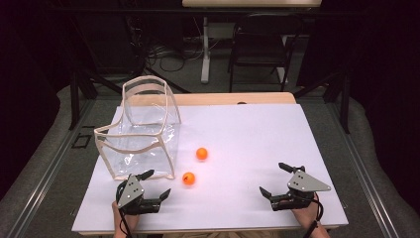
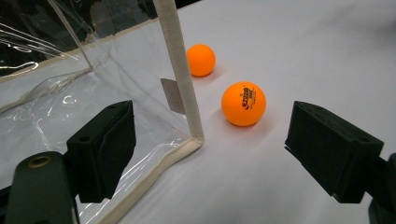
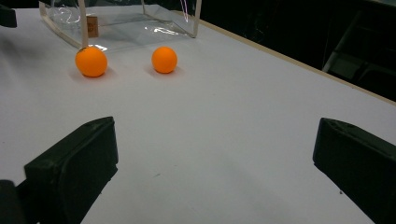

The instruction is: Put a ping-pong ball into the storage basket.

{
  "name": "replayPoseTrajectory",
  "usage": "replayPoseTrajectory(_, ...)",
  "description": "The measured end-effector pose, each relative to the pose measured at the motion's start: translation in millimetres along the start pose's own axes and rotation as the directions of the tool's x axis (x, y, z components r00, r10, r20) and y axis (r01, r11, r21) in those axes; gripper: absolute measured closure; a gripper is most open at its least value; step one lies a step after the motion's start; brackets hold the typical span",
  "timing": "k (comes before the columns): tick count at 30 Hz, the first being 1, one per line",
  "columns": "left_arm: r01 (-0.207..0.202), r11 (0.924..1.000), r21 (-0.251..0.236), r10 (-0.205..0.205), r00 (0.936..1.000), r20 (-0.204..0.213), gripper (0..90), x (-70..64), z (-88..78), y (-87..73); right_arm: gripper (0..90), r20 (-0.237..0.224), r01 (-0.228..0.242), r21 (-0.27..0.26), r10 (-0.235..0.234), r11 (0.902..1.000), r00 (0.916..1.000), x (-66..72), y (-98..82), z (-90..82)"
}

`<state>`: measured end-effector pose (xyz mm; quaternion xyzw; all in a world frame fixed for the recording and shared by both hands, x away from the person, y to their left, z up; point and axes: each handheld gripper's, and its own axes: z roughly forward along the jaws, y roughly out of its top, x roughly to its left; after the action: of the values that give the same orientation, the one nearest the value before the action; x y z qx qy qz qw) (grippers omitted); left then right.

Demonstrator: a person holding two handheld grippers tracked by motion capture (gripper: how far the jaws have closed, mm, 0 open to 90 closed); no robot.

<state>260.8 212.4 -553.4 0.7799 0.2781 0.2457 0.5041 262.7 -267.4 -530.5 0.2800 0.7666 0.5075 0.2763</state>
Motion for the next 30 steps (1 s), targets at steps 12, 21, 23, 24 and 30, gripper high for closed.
replayPoseTrajectory(12, -0.014, 0.9999, -0.006, 0.014, 0.9999, -0.001, 15.8, -0.2, 0.4, 1.4, 0.0, -0.011, -0.002, 0.025, 0.002, 0.9997, 0.9999, 0.8, 1.0, 2.8)
replayPoseTrajectory(21, -0.023, 0.9997, -0.007, 0.023, 0.9997, -0.002, 15.9, 0.4, 1.2, 2.0, 0.0, -0.021, -0.005, 0.044, 0.006, 0.999, 0.9998, 2.8, 6.0, 5.4)
replayPoseTrajectory(23, -0.021, 0.9997, -0.009, 0.021, 0.9997, -0.009, 15.8, 0.8, -0.2, 1.7, 0.0, -0.029, -0.007, 0.05, 0.008, 0.9987, 0.9996, 2.8, 7.7, 7.9)
replayPoseTrajectory(24, -0.019, 0.9997, -0.013, 0.018, 0.9998, -0.012, 15.8, 0.9, -0.8, 1.5, 0.0, -0.034, -0.004, 0.053, 0.006, 0.9986, 0.9994, 2.7, 8.6, 9.2)
replayPoseTrajectory(30, -0.018, 0.9998, -0.012, 0.018, 0.9998, -0.011, 15.8, 1.2, -1.3, 1.1, 0.0, -0.056, -0.012, 0.074, 0.016, 0.9972, 0.9983, 4.0, 15.8, 15.2)
